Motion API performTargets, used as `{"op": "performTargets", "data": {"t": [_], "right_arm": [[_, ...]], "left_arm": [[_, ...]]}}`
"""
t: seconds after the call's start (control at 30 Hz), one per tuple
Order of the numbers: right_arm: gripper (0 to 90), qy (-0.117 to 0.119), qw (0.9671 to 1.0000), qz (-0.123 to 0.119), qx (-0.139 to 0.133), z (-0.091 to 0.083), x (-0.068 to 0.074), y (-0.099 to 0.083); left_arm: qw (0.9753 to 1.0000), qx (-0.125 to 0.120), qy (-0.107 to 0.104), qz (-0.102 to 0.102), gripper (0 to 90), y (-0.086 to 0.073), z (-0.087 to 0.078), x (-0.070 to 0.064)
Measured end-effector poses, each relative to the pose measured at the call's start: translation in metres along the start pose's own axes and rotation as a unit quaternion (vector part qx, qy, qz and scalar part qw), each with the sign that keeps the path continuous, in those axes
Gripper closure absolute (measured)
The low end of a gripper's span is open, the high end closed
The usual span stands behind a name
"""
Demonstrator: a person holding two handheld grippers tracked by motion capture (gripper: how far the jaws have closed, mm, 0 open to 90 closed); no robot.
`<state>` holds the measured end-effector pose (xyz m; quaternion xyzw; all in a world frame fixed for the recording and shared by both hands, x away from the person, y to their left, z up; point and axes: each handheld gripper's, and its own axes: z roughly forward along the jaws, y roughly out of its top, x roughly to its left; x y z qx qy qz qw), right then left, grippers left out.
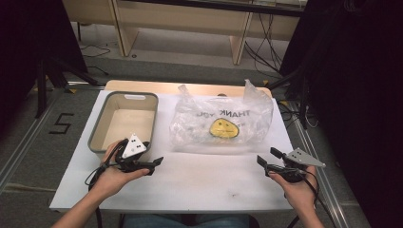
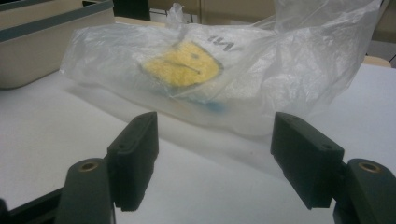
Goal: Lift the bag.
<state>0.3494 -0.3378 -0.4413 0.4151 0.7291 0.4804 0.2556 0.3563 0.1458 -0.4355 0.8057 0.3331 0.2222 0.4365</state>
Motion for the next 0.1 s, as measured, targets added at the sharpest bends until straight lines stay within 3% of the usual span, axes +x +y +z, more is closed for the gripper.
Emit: {"op": "performTargets", "data": {"t": [0.1], "right_arm": [[33.2,0.002,1.0000,-0.003,0.000,0.0003,0.0012,-0.0003]], "left_arm": [[1.0000,-0.001,0.000,0.000,26.9,-0.0015,-0.0005,-0.0002]]}}
